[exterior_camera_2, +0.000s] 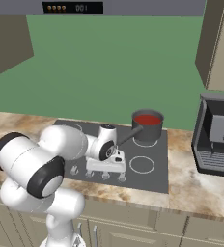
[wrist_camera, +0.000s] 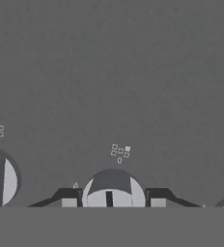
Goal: Wait until the marinara sauce is simmered to a deep red color and then turn off the stove.
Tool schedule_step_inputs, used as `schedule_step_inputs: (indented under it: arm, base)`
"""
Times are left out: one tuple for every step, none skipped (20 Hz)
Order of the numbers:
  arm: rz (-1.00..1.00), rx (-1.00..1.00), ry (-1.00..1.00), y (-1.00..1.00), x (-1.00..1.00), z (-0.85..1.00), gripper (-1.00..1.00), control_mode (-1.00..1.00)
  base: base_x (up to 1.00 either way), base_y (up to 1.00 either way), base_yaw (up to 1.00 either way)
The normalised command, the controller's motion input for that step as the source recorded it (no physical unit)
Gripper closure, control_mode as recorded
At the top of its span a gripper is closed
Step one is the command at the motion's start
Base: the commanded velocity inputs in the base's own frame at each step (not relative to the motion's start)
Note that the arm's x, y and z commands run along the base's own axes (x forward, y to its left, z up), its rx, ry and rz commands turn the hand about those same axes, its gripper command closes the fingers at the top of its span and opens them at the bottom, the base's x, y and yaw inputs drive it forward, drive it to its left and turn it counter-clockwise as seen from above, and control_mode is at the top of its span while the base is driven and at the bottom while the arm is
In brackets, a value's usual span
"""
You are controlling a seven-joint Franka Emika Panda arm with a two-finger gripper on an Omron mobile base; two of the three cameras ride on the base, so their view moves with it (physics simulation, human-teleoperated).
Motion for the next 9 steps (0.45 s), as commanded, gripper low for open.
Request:
schedule_step_inputs:
  arm:
    - [-0.22, 0.00, 0.02, 0.00, 0.00, 0.00, 1.00, -1.00]
    - [-0.22, 0.00, 0.03, 0.00, 0.00, 0.00, 1.00, -1.00]
    - [-0.22, 0.00, 0.02, 0.00, 0.00, 0.00, 1.00, -1.00]
    - [-0.21, 0.00, 0.03, 0.00, 0.00, 0.00, 1.00, -1.00]
    - [-0.21, 0.00, 0.02, 0.00, 0.00, 0.00, 1.00, -1.00]
    - [-0.21, 0.00, 0.02, 0.00, 0.00, 0.00, 1.00, -1.00]
    - [-0.21, 0.00, 0.03, 0.00, 0.00, 0.00, 1.00, -1.00]
    - [-0.21, 0.00, 0.02, 0.00, 0.00, 0.00, 1.00, -1.00]
    - [-0.22, 0.00, 0.02, 0.00, 0.00, 0.00, 1.00, -1.00]
  base:
    - [0.00, 0.00, 0.00]
    - [0.00, 0.00, 0.00]
    - [0.00, 0.00, 0.00]
    - [0.00, 0.00, 0.00]
    - [0.00, 0.00, 0.00]
    - [0.00, 0.00, 0.00]
    - [0.00, 0.00, 0.00]
    - [0.00, 0.00, 0.00]
    - [0.00, 0.00, 0.00]
